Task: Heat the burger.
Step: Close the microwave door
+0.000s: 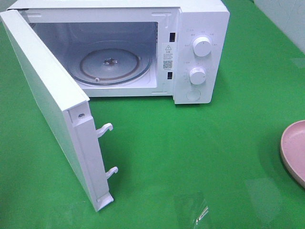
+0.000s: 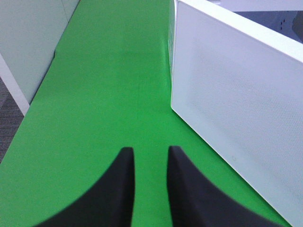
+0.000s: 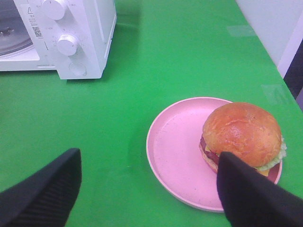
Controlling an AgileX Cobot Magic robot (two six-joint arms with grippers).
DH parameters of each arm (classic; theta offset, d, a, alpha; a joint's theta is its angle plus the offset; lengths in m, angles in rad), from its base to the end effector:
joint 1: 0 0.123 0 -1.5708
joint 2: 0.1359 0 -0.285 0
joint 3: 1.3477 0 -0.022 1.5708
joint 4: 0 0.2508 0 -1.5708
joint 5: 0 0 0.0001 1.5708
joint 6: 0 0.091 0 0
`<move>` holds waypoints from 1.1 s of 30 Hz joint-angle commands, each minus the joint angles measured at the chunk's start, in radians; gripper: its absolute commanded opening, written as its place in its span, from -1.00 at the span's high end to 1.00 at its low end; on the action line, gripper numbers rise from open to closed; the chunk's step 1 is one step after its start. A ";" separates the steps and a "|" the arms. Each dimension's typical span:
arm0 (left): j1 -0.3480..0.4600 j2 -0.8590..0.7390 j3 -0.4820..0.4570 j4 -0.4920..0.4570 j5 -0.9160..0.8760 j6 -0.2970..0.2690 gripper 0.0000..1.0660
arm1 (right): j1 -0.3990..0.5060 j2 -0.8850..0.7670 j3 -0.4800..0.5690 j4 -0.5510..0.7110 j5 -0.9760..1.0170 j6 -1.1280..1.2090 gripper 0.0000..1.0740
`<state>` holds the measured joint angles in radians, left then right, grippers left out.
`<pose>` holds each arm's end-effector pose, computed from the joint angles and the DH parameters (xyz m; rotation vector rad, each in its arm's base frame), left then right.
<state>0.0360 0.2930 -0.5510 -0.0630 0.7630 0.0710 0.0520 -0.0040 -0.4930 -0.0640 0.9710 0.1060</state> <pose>0.0526 -0.0021 0.3102 0.0177 1.9871 -0.0035 -0.0010 -0.0049 0.2829 0.0522 1.9555 0.0286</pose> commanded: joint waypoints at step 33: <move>0.003 0.745 0.308 0.132 -1.269 -0.065 1.00 | -0.006 -0.028 0.000 -0.005 -0.009 0.001 -0.41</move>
<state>0.0360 0.9820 -0.2430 0.0000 -0.4160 0.0490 0.0520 -0.0040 -0.4930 -0.0640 0.9710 0.1060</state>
